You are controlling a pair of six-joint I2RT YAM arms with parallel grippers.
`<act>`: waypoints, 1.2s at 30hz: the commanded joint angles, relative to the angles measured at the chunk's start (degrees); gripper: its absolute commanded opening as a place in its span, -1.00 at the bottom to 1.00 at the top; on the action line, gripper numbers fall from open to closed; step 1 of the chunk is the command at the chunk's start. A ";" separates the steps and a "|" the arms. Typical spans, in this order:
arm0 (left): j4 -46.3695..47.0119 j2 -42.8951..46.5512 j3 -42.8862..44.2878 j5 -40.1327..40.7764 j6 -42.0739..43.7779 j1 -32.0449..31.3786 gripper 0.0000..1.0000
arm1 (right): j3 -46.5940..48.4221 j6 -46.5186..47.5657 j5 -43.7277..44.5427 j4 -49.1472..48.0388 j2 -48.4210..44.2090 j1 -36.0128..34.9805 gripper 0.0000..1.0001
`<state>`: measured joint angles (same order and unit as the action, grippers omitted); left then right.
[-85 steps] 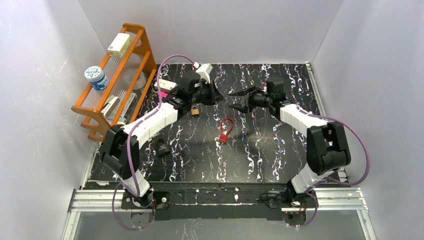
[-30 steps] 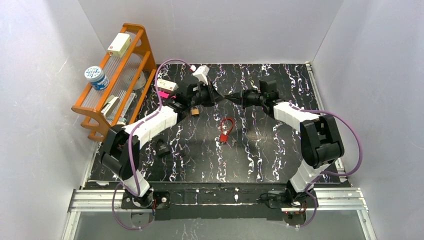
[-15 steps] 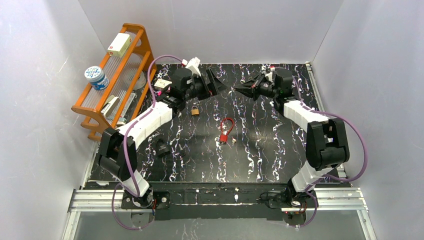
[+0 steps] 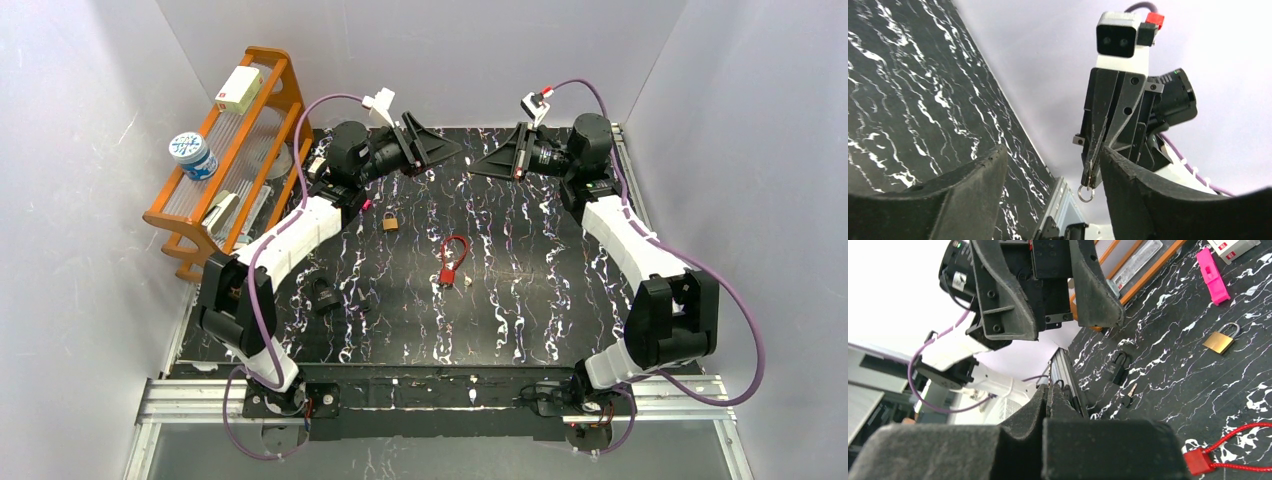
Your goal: Unlock with the key
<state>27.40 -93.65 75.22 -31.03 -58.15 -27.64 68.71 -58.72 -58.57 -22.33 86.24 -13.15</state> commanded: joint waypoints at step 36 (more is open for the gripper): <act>10.33 -1.40 0.46 -14.26 -1.53 -1.72 -1.00 | 1.75 -2.28 -9.51 -11.07 2.04 -0.30 -0.97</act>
<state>37.28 -96.99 75.31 -45.17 -61.78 -29.02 69.54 -59.37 -66.32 -27.86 88.62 -13.15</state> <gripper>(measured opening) 0.012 0.031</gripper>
